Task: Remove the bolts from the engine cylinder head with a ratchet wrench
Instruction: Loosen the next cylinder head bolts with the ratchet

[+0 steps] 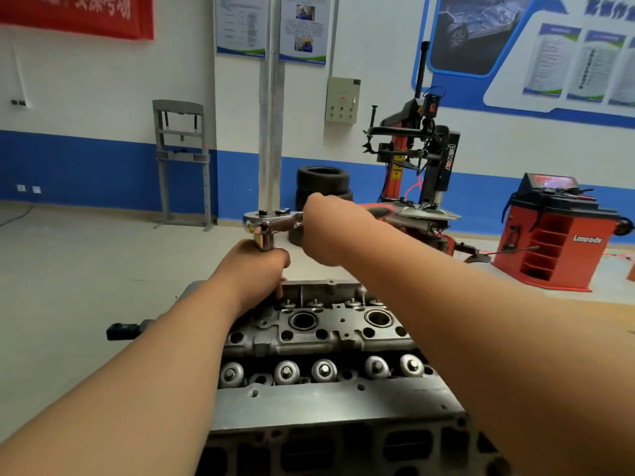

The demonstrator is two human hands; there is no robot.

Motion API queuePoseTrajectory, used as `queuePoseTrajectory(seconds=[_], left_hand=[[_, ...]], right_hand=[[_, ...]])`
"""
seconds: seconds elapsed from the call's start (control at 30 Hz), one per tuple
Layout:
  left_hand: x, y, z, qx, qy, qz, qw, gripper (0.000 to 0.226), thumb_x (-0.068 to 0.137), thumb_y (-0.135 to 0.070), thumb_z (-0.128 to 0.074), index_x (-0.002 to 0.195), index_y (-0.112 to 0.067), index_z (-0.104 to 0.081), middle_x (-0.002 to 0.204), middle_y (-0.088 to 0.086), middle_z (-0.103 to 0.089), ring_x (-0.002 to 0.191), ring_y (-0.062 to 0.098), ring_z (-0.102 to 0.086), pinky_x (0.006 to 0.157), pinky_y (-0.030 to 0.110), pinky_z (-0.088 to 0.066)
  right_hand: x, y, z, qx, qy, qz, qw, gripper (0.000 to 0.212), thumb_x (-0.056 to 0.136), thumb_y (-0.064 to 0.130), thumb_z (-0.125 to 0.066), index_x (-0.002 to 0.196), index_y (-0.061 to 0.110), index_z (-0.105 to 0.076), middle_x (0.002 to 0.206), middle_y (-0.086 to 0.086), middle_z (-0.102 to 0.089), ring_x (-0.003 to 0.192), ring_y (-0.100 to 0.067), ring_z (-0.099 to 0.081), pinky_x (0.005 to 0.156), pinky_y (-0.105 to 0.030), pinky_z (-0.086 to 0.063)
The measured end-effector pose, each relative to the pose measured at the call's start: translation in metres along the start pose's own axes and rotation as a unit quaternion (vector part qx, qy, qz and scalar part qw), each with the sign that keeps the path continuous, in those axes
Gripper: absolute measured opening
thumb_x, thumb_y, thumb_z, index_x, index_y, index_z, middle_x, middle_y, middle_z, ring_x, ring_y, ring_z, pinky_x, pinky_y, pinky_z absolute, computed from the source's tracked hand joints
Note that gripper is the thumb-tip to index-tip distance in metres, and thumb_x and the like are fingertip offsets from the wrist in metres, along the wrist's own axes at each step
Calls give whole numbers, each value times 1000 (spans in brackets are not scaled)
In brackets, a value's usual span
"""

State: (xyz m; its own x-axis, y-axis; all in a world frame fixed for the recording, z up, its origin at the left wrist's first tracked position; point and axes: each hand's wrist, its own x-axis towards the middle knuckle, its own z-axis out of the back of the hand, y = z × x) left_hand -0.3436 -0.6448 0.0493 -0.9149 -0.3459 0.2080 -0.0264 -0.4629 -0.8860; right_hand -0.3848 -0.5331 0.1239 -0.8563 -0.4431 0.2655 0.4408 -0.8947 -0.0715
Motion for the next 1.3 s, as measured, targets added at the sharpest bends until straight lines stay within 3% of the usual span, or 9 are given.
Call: queuePoseTrajectory(seconds=[0.1,0.27,0.4,0.53,0.73,0.87,0.97,1.13,1.3], left_hand=[[-6,-4,-3,-4,-18,5,1000,31,83,-21,-48,60,-6,-61,52,9,-66,80,26,-69,80,36,-50],[-9,-9,-5,-9,-70,-24,997,31,94,-14,-51,63,-15,-48,53,5,-51,52,16,-47,40,12,-40],[-3,-2,2,-17,25,7,1000,31,80,-27,-58,52,-14,-62,56,8,-66,79,22,-66,76,37,-50],[4,2,4,-28,47,4,998,27,68,-37,-60,52,-16,-65,55,9,-66,85,29,-69,90,48,-50],[9,4,4,-17,37,3,999,28,74,-30,-51,53,-14,-61,57,8,-69,81,18,-70,87,39,-48],[9,5,2,-4,27,-7,1000,29,74,-29,-48,52,-15,-59,54,9,-67,83,19,-69,87,41,-48],[9,4,-1,-3,14,0,1000,29,80,-29,-48,58,-13,-58,49,8,-64,80,16,-69,89,41,-48],[-4,-2,-3,-14,-1,15,1000,36,86,-27,-46,59,-9,-61,47,4,-63,82,22,-69,85,35,-48],[-16,-11,-2,-12,-40,0,999,33,91,-18,-45,58,-14,-51,44,0,-54,54,15,-51,42,13,-37]], right_hand=[[-70,-8,2,-46,-43,-21,998,57,86,8,-55,135,6,-26,110,-14,-43,57,-25,-35,44,-31,-29],[-141,5,-6,-94,-124,126,980,80,91,27,-53,148,1,-3,139,-28,-24,51,-21,-25,35,-24,-17],[-94,-23,-1,-44,-104,92,989,54,86,28,-60,130,13,-32,101,-4,-43,61,-21,-40,45,-29,-32],[-8,-37,-12,86,-18,96,992,48,87,23,-61,129,21,-38,121,-3,-47,99,-23,-53,84,-34,-43],[54,31,-24,222,47,198,953,56,84,10,-66,134,13,-40,137,-9,-47,119,-25,-48,101,-35,-38],[39,16,-26,214,17,133,968,60,84,5,-62,138,16,-35,135,-10,-44,103,-23,-53,84,-30,-43],[7,-1,-19,69,-16,35,997,56,84,3,-54,135,13,-33,135,-9,-37,112,-30,-48,78,-41,-47],[-79,-9,6,-105,-40,-34,993,45,88,7,-52,128,8,-34,116,-10,-48,82,-28,-54,46,-32,-30],[-155,16,42,-197,-50,97,974,48,93,10,-38,140,4,-32,69,-7,-22,53,-18,-20,45,-30,-16]])
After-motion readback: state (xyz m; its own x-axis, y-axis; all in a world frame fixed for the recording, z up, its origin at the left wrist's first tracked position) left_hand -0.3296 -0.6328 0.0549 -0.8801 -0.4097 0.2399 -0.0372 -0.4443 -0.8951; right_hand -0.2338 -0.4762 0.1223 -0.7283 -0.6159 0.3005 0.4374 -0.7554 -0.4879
